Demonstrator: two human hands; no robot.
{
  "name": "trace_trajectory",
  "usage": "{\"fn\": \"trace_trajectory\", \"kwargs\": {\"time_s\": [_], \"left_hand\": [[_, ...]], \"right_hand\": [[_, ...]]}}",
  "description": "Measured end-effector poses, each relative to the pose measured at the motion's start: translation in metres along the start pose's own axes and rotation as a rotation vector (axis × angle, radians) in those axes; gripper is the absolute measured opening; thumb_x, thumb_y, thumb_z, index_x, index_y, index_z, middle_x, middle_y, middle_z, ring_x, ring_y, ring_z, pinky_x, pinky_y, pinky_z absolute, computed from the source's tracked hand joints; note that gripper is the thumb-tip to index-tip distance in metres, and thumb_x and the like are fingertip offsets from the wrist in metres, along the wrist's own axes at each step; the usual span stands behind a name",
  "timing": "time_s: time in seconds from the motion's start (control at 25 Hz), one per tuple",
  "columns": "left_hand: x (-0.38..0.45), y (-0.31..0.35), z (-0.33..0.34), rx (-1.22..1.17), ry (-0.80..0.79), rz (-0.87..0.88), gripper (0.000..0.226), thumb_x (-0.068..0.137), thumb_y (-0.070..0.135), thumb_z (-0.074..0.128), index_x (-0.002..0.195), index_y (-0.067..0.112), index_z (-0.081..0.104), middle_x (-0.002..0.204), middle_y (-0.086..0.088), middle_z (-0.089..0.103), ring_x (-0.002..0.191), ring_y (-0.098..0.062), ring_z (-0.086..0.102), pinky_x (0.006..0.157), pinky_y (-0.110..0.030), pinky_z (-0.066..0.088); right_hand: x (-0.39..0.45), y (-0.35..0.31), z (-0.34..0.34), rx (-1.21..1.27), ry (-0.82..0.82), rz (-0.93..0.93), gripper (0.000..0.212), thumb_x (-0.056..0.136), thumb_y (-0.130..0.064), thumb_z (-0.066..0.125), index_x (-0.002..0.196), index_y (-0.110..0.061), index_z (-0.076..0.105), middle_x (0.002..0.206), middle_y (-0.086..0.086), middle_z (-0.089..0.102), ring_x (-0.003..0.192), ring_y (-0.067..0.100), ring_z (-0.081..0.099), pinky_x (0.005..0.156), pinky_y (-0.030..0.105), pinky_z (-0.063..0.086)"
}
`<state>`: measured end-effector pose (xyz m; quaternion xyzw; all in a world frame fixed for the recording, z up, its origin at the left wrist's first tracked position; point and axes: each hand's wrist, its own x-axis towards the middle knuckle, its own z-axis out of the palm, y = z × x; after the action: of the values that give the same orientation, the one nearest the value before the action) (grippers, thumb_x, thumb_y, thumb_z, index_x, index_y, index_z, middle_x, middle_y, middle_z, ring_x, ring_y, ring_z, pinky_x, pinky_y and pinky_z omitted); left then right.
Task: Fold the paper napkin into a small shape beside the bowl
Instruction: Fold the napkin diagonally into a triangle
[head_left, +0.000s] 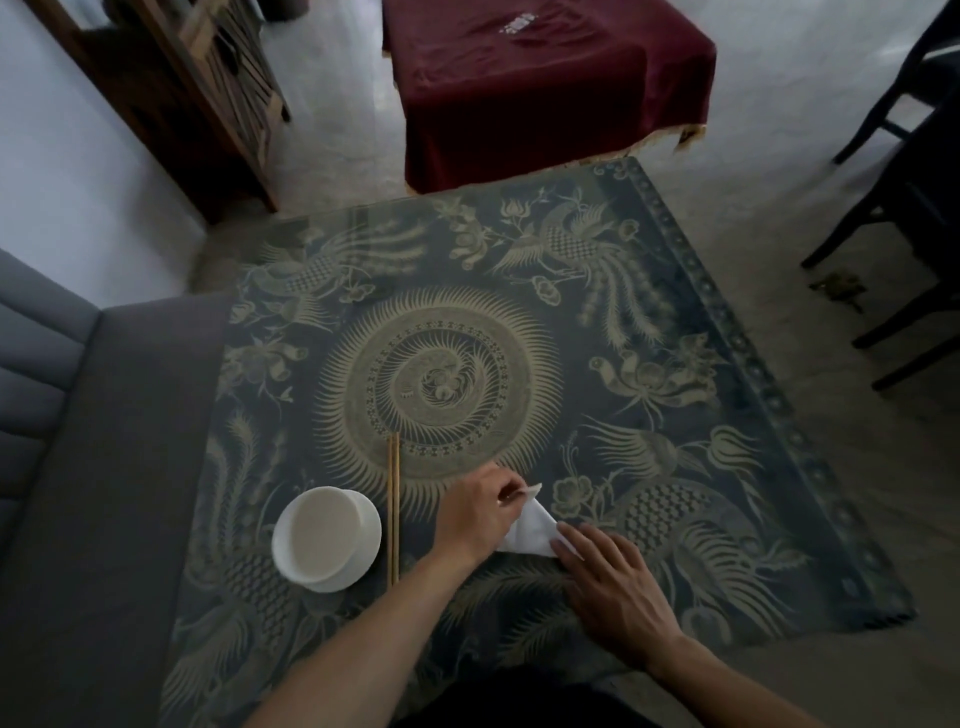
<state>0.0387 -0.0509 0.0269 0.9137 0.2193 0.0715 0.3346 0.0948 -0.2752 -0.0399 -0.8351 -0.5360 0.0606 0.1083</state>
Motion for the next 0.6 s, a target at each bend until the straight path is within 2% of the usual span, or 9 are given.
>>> {"fn": "trace_trajectory", "kwargs": {"time_s": [0.2,0.4,0.6], "left_hand": [[-0.013,0.004,0.020,0.122,-0.051,0.093,0.009,0.076,0.013,0.076,0.079,0.020,0.070,0.079,0.004,0.064,0.070,-0.016,0.061,0.061,-0.028,0.044],[-0.021,0.010,0.037,0.221,-0.130,0.139,0.009,0.077,0.018,0.072,0.085,0.021,0.070,0.086,0.005,0.065,0.083,-0.018,0.061,0.069,-0.035,0.044],[-0.027,0.017,0.049,0.261,-0.130,0.134,0.016,0.075,0.021,0.074,0.091,0.019,0.069,0.089,0.002,0.066,0.084,-0.023,0.062,0.072,-0.039,0.046]], "right_hand": [[-0.020,0.005,-0.004,0.001,0.027,0.073,0.046,0.089,-0.035,0.053,0.131,-0.016,0.056,0.140,0.006,0.052,0.127,0.027,0.048,0.102,0.043,0.034],[-0.037,0.015,-0.004,-0.025,-0.035,0.122,0.049,0.091,-0.038,0.046,0.135,-0.018,0.054,0.142,0.004,0.051,0.130,0.027,0.047,0.107,0.045,0.028],[-0.038,0.011,-0.004,-0.020,-0.098,0.159,0.053,0.093,-0.042,0.045,0.141,-0.020,0.047,0.147,0.003,0.046,0.137,0.025,0.038,0.111,0.047,0.023]]}}
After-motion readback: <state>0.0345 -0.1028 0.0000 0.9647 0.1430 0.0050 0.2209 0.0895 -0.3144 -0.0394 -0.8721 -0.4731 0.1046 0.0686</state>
